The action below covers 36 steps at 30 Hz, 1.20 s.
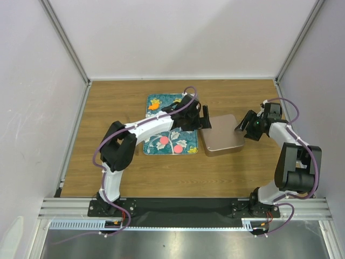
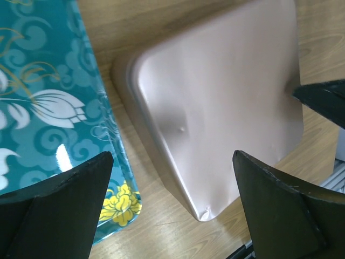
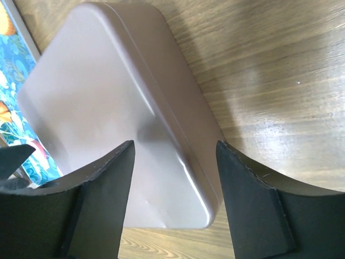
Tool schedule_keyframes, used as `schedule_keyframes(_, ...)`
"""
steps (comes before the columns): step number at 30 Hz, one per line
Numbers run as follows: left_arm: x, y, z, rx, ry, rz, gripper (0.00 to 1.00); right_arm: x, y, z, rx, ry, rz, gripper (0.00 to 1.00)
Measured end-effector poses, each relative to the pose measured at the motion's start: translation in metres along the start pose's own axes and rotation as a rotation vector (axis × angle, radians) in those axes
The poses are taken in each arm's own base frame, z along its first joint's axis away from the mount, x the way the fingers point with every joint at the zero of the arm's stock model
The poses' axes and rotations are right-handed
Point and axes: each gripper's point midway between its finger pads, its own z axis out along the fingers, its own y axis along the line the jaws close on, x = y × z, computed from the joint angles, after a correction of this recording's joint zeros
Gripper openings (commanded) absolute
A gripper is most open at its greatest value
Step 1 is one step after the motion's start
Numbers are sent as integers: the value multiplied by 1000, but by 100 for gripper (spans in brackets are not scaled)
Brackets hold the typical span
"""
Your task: Pack the cookies
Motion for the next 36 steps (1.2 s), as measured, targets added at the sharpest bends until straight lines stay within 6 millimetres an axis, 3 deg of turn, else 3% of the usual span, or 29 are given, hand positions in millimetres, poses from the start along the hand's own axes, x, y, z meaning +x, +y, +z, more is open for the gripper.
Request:
schedule_keyframes(10,-33,2,-7,-5,-41,-19,99,-20,13,-14,-17,-54,-23,70)
schedule_keyframes(15,-35,4,-7,-7,-43,-14,99,-23,20,-22,-31,-76,-38,70)
schedule_keyframes(21,-22,15,-14,-28,-19,7,99,-34,53,-65,-103,-203,-90,77)
schedule_keyframes(24,-13,19,-39,-30,-17,17,99,-39,72,-96,-160,-291,-121,84)
schedule_keyframes(25,-12,19,-52,-24,-25,21,99,-39,77,-107,-179,-320,-126,91)
schedule_keyframes(28,-17,10,-101,15,-82,47,99,-39,91,-135,-228,-397,-147,100)
schedule_keyframes(33,-29,-1,-188,79,-237,113,100,-36,108,-168,-286,-479,-177,100)
schedule_keyframes(36,-28,8,-236,77,-332,159,100,-31,115,-180,-308,-505,-190,100)
